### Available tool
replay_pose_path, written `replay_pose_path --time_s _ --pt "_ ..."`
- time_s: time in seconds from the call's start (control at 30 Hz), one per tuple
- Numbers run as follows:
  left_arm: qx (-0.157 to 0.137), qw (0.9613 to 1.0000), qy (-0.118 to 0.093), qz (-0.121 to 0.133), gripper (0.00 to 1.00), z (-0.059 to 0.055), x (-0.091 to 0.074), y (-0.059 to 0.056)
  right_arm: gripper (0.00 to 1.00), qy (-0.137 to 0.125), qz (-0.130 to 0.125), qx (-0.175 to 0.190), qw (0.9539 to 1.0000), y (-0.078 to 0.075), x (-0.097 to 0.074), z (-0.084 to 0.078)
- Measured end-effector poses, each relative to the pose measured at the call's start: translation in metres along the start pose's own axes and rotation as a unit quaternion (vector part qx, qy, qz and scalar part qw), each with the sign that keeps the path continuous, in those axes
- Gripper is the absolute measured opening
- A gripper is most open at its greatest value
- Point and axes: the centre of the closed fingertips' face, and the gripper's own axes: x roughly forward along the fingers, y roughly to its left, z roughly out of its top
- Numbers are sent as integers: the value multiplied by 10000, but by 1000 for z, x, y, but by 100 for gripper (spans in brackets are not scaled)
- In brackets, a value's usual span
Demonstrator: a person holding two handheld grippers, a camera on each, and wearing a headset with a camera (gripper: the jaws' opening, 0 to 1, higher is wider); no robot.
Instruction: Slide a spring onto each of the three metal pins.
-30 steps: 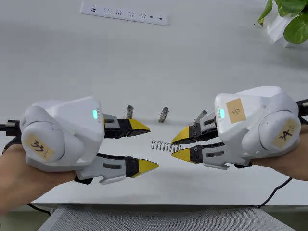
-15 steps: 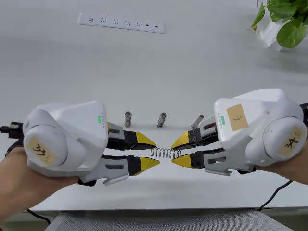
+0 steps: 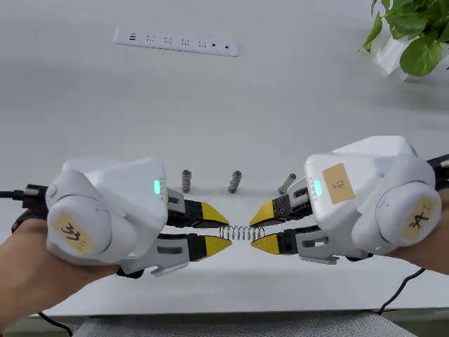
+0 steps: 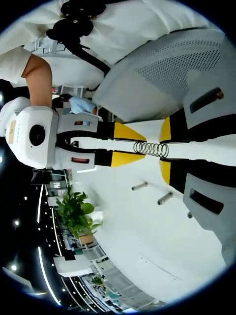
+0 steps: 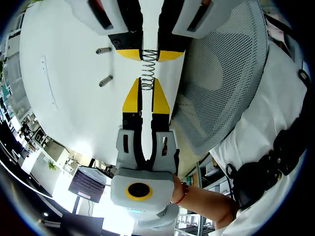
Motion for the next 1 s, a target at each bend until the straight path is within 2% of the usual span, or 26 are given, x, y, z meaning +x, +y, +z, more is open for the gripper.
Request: replay_pose_path --time_s 0.17,0.23,0.67,0.8,1.0 --pt "292 9993 244 3 9 -3 2 -1 6 77 34 -53 10000 1 1 0" --pt "395 9987 331 -11 7 -5 2 -2 6 110 45 -66 9999 1 2 -1" --pt "668 9958 619 -47 7 -8 4 -4 6 246 88 -137 9996 3 4 -2" --pt "656 9955 682 -21 7 -11 3 -3 6 222 81 -119 9997 3 3 0" --pt "510 9966 650 -6 7 -10 2 -2 6 151 81 -57 9998 2 2 2"
